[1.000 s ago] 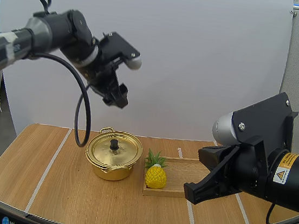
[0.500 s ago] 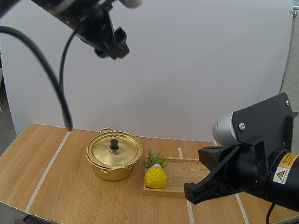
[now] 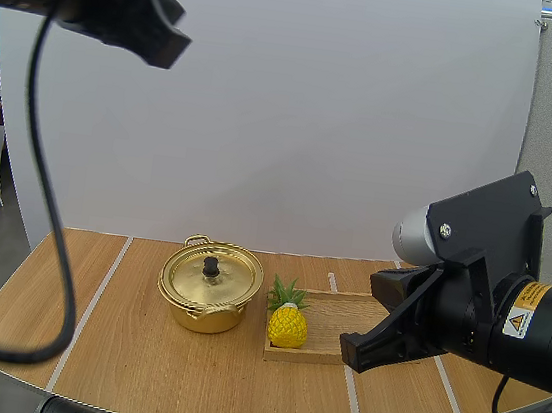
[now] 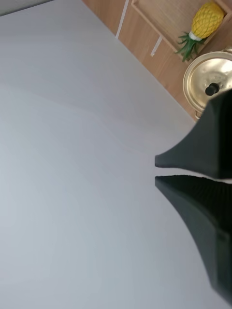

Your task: Open the pot, put the grape inside, and close it

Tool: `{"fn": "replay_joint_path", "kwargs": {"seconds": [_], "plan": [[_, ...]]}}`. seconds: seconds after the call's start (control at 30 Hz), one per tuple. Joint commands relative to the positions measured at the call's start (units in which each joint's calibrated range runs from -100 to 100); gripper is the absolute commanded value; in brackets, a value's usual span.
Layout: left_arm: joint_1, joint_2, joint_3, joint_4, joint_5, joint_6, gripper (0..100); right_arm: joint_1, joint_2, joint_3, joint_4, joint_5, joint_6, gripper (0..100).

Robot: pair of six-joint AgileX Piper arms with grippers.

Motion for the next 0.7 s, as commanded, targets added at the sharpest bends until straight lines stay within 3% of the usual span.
{"fn": "replay_joint_path", "kwargs": {"seconds": [0.0, 0.27, 0.5, 0.67], "plan": [[-0.12, -4.48, -0.22, 3.60, 0.48, -2.29, 0, -0.73, -1.46, -0.23, 0.14, 0.12, 0.09, 0], [-0.12, -15.96, 11.91, 4.53, 0.48, -9.24, 0, -3.03, -1.46, -0.54, -0.08, -3.41, 1.95, 0], [-0.12, -26.41, 29.13, 4.68, -26.35, -23.23, 0, -4.50, -1.46, -0.54, -0.29, -15.99, 5.87, 0], [-0.12, -29.49, 37.75, 8.50, -41.50, -35.66, 0, -6.00, -1.46, 0.73, -0.29, -28.19, 7.58, 0]]}}
